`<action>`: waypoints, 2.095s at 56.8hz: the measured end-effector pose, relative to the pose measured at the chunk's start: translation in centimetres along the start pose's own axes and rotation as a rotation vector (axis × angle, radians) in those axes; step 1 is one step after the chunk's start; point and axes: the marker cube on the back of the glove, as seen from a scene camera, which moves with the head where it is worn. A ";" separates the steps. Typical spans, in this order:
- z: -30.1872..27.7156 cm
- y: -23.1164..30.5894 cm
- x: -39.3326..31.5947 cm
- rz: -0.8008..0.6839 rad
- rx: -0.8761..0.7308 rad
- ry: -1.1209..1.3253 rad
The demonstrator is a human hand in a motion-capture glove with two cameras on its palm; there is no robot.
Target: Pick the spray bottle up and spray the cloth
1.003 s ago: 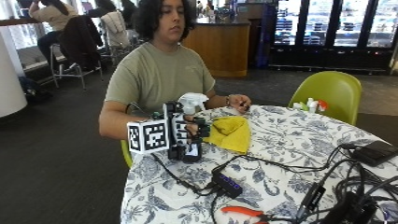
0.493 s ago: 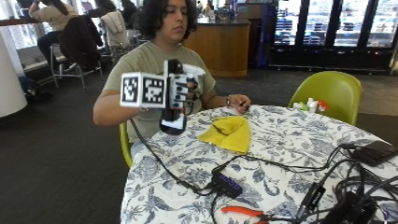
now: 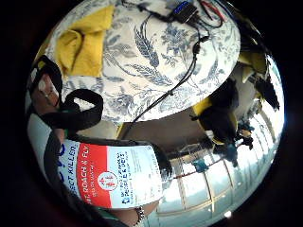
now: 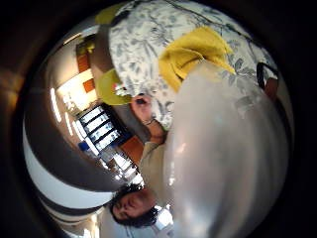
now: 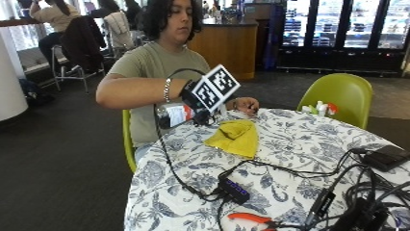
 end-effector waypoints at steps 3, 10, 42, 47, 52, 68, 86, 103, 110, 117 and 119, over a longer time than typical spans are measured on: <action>1.9 -2.1 0.0 0.036 -0.069 0.032; 4.4 -4.5 -0.2 0.092 -0.208 0.050; -13.0 -2.5 -18.6 -0.678 0.583 -0.668; -12.7 -5.3 -21.8 -0.838 0.645 -0.836; -11.5 -9.3 -23.1 -0.878 0.706 -0.869; -4.9 -18.3 -25.8 -0.856 0.743 -0.823; -2.7 -20.2 -25.3 -0.930 0.779 -0.841; -1.0 -19.4 -23.0 -0.863 0.551 -0.697; 1.6 -16.3 -17.7 -0.841 0.512 -0.369; 3.9 -12.3 -13.5 -0.845 0.443 -0.169; 4.5 -11.2 -12.1 -0.844 0.399 -0.087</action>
